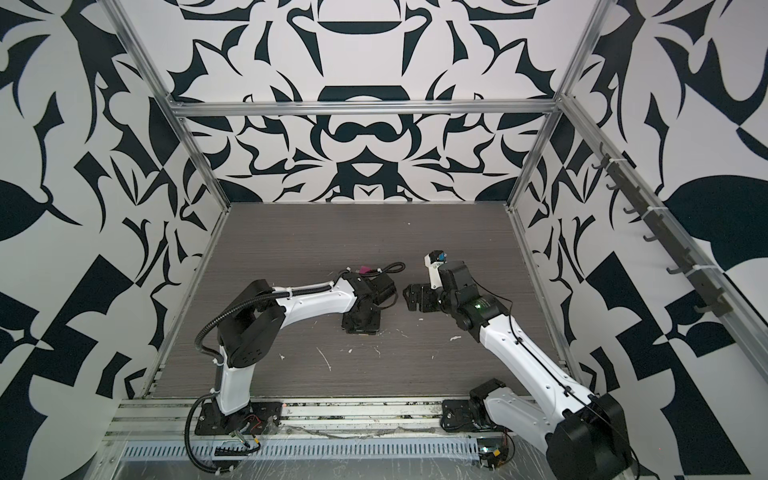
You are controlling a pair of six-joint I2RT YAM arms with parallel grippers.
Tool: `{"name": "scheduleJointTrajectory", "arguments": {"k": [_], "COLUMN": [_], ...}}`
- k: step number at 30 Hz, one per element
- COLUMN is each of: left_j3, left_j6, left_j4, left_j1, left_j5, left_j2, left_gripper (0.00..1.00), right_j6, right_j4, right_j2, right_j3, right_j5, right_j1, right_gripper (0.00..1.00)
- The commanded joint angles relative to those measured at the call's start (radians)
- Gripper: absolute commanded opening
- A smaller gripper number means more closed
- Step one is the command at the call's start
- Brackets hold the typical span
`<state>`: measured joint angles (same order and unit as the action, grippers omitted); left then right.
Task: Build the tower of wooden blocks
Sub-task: 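Lift the plain wooden cube and carry it over the stack with the left gripper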
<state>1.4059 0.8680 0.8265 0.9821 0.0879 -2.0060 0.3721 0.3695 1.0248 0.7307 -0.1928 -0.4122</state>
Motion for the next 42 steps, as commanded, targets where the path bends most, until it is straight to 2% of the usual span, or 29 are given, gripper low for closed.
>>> {"name": "scheduleJointTrajectory", "arguments": {"k": [1,11,24,33,42], "left_j3": [-0.012,-0.029,-0.034,0.004,0.061], "left_j6": [0.01,-0.018,-0.075,-0.141,-0.238], "left_j4": [0.025,0.031,0.067,0.138,0.179], "left_j1": [-0.003,-0.019,-0.066,-0.101,-0.159], "left_j5": [0.018,0.034,0.03,0.078,0.087], "left_j2": [-0.013,0.008,0.115,0.182,0.225], "left_gripper": [0.38,0.32,0.31,0.31,0.31], "right_j6": [0.01,0.009,0.012,0.006,0.006], "right_j4": [-0.027,-0.024,-0.026,-0.025,-0.064], "right_j2": [-0.006,-0.009,-0.009,-0.005,0.011], "right_j3": [0.012,0.013,0.009,0.011,0.001], "right_j5": [-0.009,-0.008,-0.02,-0.037,-0.111], "right_j1": [0.001,0.002,0.002,0.001,0.002], "right_gripper": [0.96,0.96,0.95,0.95,0.95]}}
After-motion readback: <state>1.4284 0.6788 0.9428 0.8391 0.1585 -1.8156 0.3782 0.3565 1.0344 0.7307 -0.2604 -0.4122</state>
